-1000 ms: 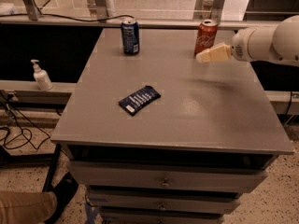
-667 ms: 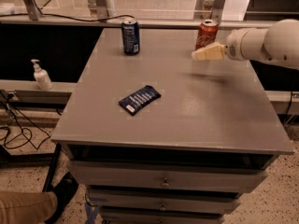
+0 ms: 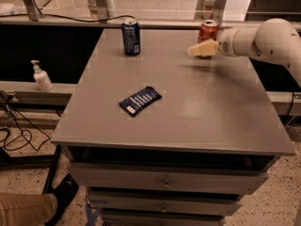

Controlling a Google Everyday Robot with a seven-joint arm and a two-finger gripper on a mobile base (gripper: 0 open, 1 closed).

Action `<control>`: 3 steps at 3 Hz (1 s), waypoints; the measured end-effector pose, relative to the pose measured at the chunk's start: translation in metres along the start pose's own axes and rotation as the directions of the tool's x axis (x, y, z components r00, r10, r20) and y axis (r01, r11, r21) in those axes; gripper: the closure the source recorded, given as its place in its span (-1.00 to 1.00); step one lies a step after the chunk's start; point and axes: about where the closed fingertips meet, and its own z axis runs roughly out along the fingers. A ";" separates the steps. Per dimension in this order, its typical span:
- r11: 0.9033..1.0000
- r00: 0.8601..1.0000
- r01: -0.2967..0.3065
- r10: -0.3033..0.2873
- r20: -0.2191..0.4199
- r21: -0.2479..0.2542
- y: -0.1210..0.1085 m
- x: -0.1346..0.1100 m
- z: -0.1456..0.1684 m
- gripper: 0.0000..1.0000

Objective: Move coke can near rxbar blueberry

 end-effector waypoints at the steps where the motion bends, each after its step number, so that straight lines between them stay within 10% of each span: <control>1: 1.000 1.000 -0.018 0.018 0.017 -0.004 -0.011 -0.003 0.015 -0.66; 3: 1.000 1.000 0.004 -0.004 0.016 0.007 -0.013 -0.008 0.004 0.28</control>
Offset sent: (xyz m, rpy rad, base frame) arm 0.0268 -0.0165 0.0088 0.0225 -0.0301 -0.0207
